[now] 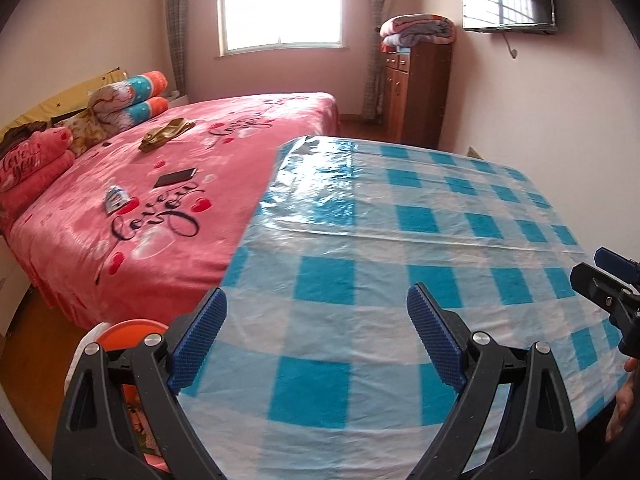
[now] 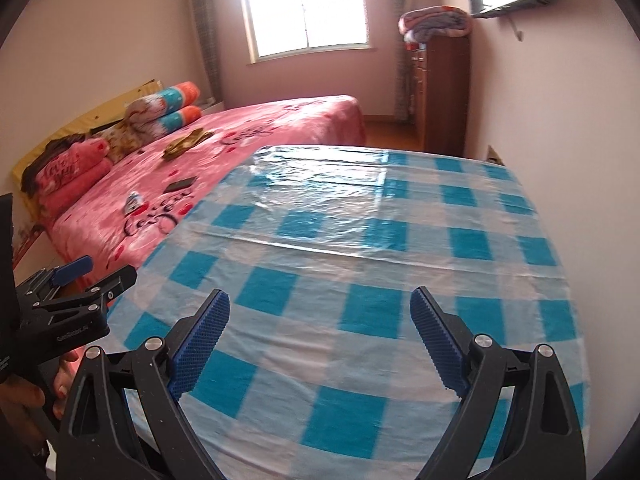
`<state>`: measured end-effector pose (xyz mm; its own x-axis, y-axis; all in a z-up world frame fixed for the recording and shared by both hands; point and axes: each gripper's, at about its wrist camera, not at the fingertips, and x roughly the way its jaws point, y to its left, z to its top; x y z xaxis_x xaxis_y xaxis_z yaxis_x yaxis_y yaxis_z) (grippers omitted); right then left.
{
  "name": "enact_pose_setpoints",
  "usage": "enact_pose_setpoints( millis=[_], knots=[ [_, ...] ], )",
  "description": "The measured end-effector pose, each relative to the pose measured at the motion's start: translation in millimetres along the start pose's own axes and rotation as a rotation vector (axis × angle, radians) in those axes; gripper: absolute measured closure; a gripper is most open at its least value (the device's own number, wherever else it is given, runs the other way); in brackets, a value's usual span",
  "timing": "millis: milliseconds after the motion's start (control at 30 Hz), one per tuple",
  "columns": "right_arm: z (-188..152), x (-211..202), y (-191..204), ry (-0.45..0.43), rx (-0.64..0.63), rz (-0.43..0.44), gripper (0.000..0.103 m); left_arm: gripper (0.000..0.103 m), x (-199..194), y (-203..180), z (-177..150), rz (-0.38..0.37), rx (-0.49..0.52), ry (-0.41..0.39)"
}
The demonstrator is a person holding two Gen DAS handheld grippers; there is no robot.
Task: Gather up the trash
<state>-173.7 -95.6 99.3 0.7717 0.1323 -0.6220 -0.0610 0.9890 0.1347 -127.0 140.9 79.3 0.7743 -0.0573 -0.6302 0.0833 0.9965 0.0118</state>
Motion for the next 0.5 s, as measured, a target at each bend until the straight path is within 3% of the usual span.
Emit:
enact_pose_setpoints(
  millis=[500],
  knots=[
    [-12.0,-29.9,-34.9,-0.039,0.044,-0.087,0.012,0.011,-16.5,-44.3,22.2,-0.084,0.033,-0.057]
  ],
)
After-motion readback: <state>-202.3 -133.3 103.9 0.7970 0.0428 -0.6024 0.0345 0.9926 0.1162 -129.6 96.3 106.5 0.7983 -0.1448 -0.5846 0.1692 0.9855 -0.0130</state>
